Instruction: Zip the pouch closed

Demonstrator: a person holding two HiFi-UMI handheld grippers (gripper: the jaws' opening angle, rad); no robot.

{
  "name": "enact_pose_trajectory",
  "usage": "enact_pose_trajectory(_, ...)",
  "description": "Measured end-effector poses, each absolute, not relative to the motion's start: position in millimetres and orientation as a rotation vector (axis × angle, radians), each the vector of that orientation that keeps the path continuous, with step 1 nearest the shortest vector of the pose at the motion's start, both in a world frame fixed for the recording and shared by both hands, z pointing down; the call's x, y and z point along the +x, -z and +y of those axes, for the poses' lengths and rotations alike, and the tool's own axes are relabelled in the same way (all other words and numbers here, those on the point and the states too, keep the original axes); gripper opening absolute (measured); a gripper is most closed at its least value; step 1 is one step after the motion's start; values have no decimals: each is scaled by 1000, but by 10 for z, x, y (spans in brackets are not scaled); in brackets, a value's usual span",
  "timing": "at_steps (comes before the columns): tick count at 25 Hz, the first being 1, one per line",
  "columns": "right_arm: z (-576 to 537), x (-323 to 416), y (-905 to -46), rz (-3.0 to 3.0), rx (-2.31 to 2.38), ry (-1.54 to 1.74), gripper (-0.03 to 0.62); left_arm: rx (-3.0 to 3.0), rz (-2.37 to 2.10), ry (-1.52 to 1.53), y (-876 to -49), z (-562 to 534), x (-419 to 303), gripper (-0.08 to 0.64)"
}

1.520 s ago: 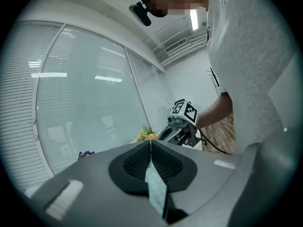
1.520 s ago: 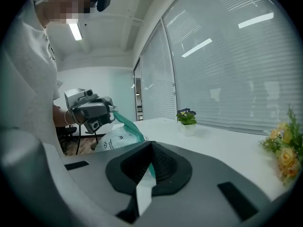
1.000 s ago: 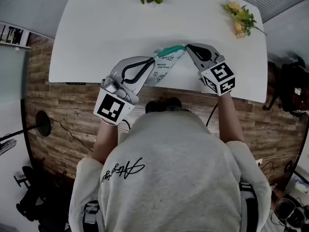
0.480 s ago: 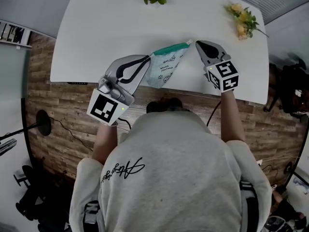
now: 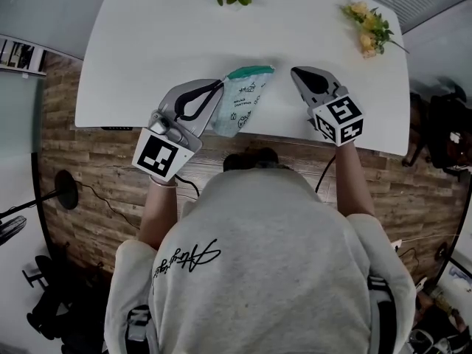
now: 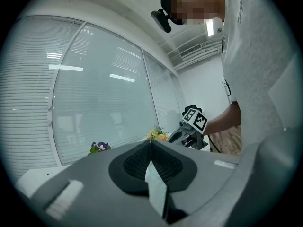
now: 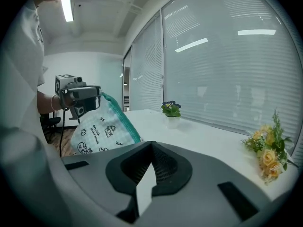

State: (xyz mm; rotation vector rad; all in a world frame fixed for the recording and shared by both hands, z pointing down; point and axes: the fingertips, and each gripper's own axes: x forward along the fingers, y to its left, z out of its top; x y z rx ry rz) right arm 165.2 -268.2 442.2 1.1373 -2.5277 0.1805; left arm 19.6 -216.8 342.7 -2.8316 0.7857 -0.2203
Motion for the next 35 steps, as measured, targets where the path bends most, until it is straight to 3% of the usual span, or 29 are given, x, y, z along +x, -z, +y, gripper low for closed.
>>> enact_pose_trajectory(35,-2425,939,-4173,-2592,1312,-260,2,-2847,970,751,-4782,-2896,-519,11)
